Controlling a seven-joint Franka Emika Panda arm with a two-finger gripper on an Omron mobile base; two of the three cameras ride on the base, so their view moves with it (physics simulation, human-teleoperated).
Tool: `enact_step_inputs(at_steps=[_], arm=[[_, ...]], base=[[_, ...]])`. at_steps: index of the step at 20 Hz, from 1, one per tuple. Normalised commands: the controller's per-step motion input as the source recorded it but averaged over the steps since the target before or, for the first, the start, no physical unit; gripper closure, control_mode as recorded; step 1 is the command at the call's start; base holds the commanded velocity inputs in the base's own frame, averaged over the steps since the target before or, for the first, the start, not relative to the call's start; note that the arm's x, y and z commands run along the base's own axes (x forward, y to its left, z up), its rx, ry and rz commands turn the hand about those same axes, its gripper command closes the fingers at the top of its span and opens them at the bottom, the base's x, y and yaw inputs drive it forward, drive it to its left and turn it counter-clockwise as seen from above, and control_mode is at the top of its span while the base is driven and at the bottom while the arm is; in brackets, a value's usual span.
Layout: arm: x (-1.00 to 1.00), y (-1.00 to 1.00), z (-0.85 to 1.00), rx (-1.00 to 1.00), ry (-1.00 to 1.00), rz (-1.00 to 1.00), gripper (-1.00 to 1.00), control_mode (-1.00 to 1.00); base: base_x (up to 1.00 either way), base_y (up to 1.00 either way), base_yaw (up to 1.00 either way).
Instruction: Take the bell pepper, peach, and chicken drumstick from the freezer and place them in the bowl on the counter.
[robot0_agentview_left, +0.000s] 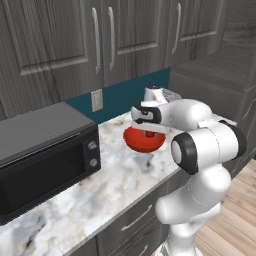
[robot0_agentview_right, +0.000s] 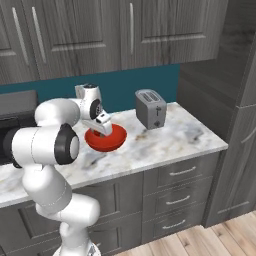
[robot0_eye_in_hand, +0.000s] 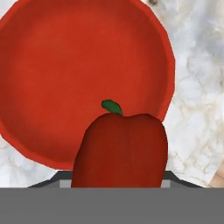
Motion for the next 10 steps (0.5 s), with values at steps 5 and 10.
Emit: enact_step_inputs(at_steps=[5, 10], arm=[[0.16, 0.0, -0.13, 0.0, -0.08, 0.0, 1.0, -1.0], [0.43, 0.0, -0.14, 0.0, 0.0, 0.0, 1.0, -1.0]], base=[[0.0, 0.0, 0.0], [0.0, 0.0, 0.0]])
